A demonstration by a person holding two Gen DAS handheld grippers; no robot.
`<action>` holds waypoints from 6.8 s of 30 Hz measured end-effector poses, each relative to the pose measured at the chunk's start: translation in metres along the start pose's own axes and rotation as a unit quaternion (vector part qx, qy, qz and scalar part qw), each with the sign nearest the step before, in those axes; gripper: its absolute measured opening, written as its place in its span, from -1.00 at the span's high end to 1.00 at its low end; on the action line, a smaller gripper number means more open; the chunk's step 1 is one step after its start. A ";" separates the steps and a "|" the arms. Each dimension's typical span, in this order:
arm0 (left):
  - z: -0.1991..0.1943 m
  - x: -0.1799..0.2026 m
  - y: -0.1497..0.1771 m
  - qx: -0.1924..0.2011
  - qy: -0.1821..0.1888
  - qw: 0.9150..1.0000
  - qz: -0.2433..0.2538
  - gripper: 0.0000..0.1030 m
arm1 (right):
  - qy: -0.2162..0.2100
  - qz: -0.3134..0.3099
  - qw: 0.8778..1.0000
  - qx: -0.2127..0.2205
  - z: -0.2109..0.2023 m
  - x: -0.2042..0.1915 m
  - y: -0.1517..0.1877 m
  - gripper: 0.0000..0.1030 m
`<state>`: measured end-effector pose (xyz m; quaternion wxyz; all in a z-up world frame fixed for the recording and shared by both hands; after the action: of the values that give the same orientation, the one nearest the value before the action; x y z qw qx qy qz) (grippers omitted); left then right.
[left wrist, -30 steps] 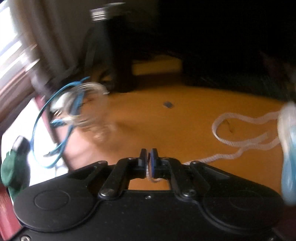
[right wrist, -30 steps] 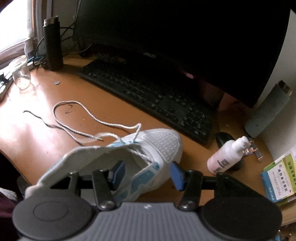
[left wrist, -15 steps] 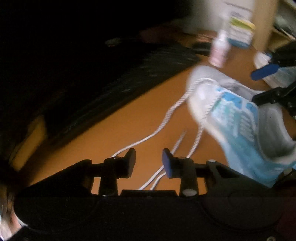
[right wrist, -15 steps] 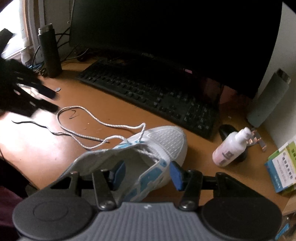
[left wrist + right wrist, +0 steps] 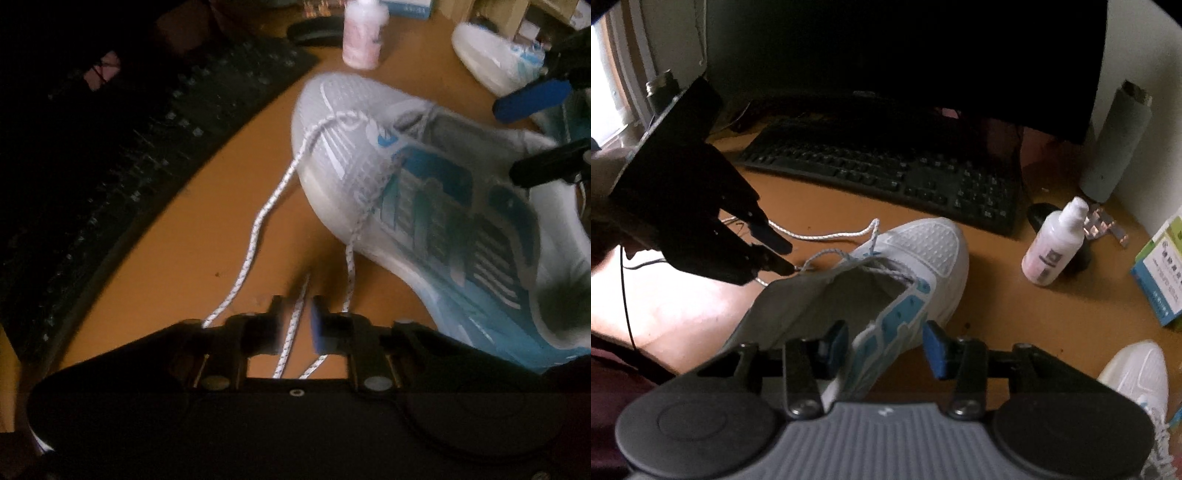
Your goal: Lace up shoes with both hands
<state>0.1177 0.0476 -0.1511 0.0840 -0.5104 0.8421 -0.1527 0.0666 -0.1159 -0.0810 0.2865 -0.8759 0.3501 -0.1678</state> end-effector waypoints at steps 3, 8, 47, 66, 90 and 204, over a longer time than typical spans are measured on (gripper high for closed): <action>-0.004 -0.004 -0.001 0.011 -0.014 1.000 -0.016 0.99 | -0.009 0.018 1.000 0.011 -0.002 0.004 0.001 0.10; -0.057 0.002 -0.007 0.104 -0.012 0.994 -0.042 0.99 | -0.052 0.109 0.991 0.053 -0.014 0.026 -0.002 0.23; -0.118 0.087 -0.010 0.187 0.065 0.980 -0.020 0.90 | -0.203 0.318 0.917 0.129 -0.026 0.065 0.006 0.96; -0.124 0.055 -0.018 0.220 0.002 0.973 -0.066 0.99 | -0.153 0.257 0.947 0.118 -0.044 0.058 0.006 0.60; -0.040 0.101 -0.028 0.112 0.031 0.993 0.019 0.98 | -0.043 0.064 0.996 0.051 -0.035 0.014 0.016 0.64; -0.041 0.109 -0.033 0.177 0.035 0.983 0.033 0.98 | -0.119 0.378 0.916 0.062 0.022 0.090 0.039 0.58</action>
<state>0.0818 -0.0564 -0.0994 0.1489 -0.4535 0.8207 -0.3140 0.1201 -0.1944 -0.1139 0.4216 -0.6726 0.6070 0.0369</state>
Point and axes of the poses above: each gripper's, at about its wrist camera, not at the fingertips, and z roughly the way its jaws point, x to its right, y to its underside, the point moved 2 cm from there along z, roughly the way its jaws point, and after that the axes turned 12 degrees about -z, right-handed, at the moved point
